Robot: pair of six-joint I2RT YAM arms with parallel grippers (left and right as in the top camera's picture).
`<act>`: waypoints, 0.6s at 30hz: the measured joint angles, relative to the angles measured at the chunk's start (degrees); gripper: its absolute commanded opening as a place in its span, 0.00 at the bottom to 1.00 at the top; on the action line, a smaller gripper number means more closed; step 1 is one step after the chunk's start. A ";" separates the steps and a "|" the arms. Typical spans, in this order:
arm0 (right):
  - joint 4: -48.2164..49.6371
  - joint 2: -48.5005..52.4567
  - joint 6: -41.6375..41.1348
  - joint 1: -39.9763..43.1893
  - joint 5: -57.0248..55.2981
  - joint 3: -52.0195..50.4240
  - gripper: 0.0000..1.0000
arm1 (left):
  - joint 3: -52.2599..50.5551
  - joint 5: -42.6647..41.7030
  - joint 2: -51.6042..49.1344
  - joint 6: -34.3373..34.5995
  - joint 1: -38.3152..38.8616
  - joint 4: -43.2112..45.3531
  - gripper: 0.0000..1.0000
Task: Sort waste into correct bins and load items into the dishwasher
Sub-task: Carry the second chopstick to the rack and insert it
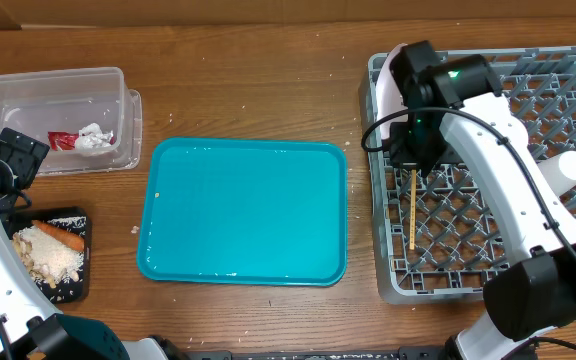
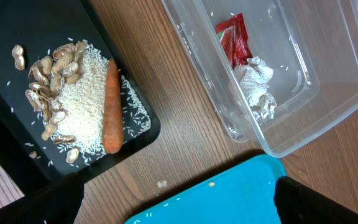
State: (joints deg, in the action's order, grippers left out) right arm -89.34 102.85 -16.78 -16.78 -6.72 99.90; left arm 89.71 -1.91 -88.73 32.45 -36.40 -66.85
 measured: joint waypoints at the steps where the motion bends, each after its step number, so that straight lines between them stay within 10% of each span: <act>1: 0.52 0.07 1.18 0.59 1.05 -0.76 0.04 | 0.00 0.00 0.00 0.00 0.00 0.00 1.00; 18: 4.13 0.09 9.11 2.05 7.93 -7.67 0.06 | 0.00 0.00 0.00 0.00 0.00 0.00 1.00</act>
State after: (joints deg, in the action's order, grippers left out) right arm -85.21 102.94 -7.66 -14.72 1.21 92.23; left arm 89.71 -1.91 -88.73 32.45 -36.40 -66.85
